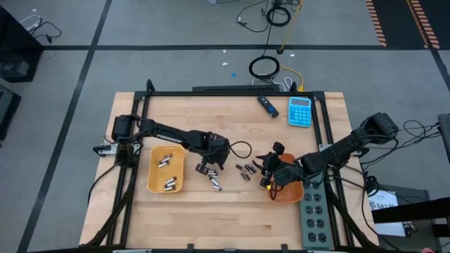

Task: Sort batteries
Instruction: Put the white battery into the yellow bin

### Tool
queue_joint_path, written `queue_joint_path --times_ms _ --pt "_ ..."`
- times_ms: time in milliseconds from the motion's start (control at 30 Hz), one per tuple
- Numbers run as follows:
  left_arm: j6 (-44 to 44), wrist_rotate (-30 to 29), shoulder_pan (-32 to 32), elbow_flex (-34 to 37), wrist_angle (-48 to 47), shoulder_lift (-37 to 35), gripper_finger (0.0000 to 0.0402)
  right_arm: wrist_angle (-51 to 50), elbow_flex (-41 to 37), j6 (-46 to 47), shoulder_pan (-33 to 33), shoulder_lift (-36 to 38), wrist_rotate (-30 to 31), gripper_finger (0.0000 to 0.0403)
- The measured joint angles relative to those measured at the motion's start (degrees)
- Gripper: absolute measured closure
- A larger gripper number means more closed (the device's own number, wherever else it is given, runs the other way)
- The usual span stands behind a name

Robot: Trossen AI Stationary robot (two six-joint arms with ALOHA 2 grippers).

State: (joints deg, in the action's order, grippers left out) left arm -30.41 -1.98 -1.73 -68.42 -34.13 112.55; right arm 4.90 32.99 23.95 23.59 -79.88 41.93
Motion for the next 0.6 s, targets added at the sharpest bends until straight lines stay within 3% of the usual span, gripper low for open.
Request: queue_joint_path --times_ms 600 --pt "8.6 -4.4 0.2 -2.1 -6.0 -12.6 0.0401 0.0 0.0 0.4 0.0 0.0 0.0 0.0273"
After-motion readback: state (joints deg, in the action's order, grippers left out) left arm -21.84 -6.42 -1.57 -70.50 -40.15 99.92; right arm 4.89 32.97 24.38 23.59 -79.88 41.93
